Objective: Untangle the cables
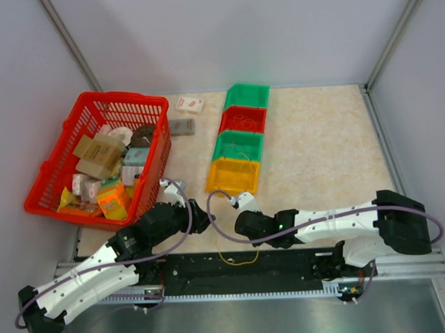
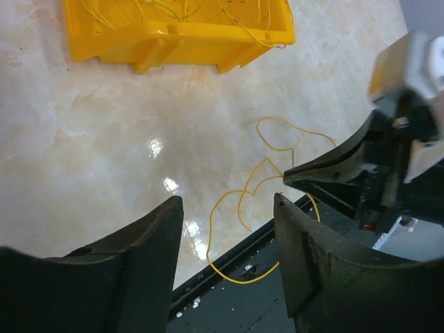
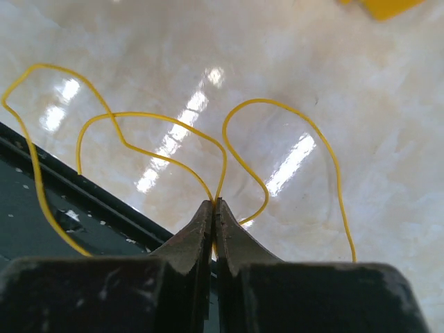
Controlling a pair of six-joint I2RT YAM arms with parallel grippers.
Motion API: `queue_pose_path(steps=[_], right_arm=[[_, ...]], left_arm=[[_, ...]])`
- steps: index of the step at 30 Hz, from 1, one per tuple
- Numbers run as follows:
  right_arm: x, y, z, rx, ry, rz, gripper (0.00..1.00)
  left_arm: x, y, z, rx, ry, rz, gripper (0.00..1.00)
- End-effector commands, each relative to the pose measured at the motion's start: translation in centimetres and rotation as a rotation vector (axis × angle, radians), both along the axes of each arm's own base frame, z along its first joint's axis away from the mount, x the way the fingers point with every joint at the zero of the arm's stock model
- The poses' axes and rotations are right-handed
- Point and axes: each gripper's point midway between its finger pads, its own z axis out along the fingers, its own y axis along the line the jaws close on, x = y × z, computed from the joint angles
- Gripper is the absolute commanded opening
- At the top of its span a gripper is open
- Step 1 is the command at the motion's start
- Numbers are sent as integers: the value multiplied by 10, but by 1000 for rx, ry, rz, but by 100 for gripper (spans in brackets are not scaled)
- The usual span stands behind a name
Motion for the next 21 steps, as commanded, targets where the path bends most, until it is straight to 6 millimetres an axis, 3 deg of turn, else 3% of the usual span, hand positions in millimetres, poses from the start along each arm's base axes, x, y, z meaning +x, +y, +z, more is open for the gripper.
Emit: queue_pose_path(steps=[1, 5, 10, 18, 21], right_arm=[[21, 20, 70, 168, -159, -8, 0], [37, 26, 121, 292, -206, -23, 0], [75, 26, 181, 401, -291, -65, 0], [149, 25, 218, 388, -385, -145, 0], [159, 22, 238, 387, -424, -155, 0]], left_arm=[[6, -6, 12, -39, -38, -1, 59], [6, -5, 12, -37, -38, 2, 59], [6, -4, 14, -48, -46, 4, 59], [3, 1, 17, -45, -61, 8, 59], [4, 6, 15, -32, -68, 17, 59]])
